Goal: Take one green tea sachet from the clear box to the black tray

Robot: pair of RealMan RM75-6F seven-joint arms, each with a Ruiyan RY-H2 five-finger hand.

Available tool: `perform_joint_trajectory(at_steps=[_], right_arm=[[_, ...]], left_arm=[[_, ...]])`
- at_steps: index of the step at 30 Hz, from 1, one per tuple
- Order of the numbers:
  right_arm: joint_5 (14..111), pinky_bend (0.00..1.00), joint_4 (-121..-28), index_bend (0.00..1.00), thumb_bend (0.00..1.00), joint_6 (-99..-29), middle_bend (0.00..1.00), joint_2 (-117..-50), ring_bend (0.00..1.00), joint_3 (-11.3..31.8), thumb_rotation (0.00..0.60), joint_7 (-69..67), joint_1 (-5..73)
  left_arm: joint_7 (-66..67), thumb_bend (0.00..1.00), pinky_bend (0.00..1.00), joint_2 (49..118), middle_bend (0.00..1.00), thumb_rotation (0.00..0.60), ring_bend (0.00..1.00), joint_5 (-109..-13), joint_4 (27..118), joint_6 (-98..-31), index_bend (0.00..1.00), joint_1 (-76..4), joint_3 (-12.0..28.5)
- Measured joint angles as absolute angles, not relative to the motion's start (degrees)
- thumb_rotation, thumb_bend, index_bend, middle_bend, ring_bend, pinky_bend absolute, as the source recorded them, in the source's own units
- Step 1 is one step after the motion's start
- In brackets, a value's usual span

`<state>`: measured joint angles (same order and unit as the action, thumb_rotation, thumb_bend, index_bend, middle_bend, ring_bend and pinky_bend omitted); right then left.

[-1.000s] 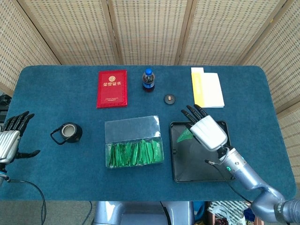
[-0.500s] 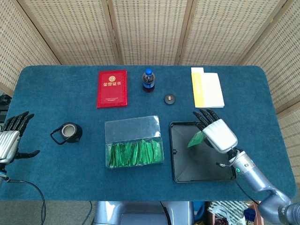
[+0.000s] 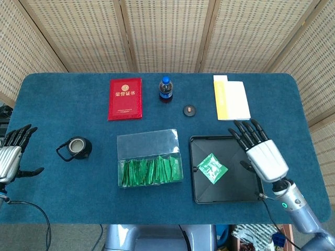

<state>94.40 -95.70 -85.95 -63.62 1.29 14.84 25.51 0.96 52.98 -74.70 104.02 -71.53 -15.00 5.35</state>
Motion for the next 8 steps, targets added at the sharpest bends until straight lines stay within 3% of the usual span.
perform_joint_trajectory(at_steps=[8], right_arm=[[94.26, 0.0, -89.83, 0.0, 0.0, -95.55, 0.0, -68.4, 0.0, -0.6, 0.6, 8.28, 15.63]], left_arm=[[2.7, 0.1, 0.0, 53.74, 0.0, 0.6, 0.0, -75.35, 104.15, -74.82, 0.0, -13.92, 5.46]])
